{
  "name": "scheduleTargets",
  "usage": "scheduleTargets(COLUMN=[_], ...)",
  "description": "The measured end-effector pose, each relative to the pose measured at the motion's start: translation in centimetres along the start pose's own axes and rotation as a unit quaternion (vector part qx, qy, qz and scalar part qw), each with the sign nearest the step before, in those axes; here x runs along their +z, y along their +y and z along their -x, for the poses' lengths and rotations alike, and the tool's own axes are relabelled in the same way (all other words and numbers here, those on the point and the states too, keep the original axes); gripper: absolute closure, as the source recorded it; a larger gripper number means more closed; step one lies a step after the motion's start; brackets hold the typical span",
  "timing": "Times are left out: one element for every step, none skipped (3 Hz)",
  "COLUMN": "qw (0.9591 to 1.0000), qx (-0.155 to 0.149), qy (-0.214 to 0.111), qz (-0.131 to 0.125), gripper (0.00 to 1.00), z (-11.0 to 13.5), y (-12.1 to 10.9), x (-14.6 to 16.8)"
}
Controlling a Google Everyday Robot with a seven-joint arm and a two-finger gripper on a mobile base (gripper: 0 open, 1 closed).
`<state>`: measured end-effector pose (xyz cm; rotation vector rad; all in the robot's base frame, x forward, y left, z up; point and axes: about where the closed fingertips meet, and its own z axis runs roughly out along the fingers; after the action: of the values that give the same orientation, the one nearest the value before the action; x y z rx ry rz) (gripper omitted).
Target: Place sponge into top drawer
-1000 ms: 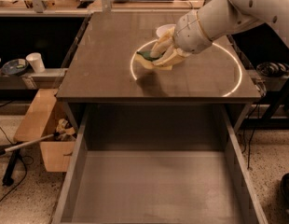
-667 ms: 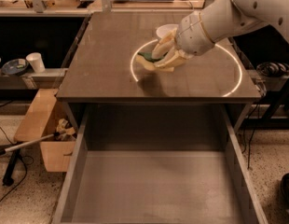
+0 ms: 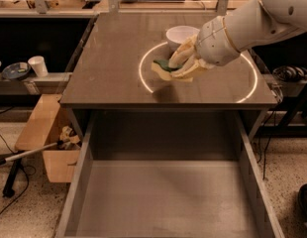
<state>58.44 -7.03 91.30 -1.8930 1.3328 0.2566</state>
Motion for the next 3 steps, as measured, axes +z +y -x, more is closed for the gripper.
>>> scheduleTargets(qw=[1.0000, 0.9999, 0.9991], qx=[0.003, 0.005, 0.025], qy=[0.003, 0.008, 0.023], qz=[-0.005, -0.009, -0.025], gripper=[1.00, 1.00, 1.00], z=[0.3, 0.8, 1.3], y=[1.0, 2.1, 4.7], x=[-0.8, -1.6, -2.8])
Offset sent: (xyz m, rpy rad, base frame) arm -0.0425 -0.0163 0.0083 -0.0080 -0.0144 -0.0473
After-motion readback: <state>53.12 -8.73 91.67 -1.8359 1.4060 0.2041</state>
